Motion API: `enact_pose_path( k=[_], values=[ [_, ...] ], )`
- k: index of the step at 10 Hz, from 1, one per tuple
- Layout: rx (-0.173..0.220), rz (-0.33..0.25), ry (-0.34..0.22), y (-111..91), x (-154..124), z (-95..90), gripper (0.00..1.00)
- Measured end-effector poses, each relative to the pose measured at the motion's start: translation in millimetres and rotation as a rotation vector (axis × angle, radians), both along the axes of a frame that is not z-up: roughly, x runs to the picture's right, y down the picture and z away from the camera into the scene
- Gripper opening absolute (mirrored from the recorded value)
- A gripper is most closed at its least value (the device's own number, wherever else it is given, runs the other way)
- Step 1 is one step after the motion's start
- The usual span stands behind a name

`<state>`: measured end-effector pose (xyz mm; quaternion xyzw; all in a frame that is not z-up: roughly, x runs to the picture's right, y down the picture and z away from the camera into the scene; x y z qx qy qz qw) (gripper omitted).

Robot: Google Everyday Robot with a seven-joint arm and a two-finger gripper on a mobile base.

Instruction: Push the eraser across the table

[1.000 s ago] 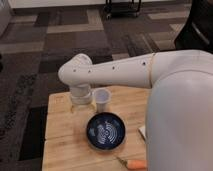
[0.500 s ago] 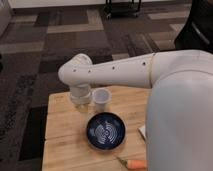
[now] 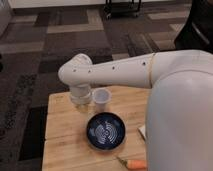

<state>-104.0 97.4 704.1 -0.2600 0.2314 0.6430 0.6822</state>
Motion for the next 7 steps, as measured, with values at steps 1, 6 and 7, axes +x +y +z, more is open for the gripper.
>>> enact_pose_path(
  k=[1,6,7],
  values=[
    [0.0,0.0,0.0,0.0,0.0,0.0,0.51],
    [0.0,0.0,0.0,0.0,0.0,0.0,0.8],
    [0.0,0.0,0.0,0.0,0.0,0.0,0.8]
  ],
)
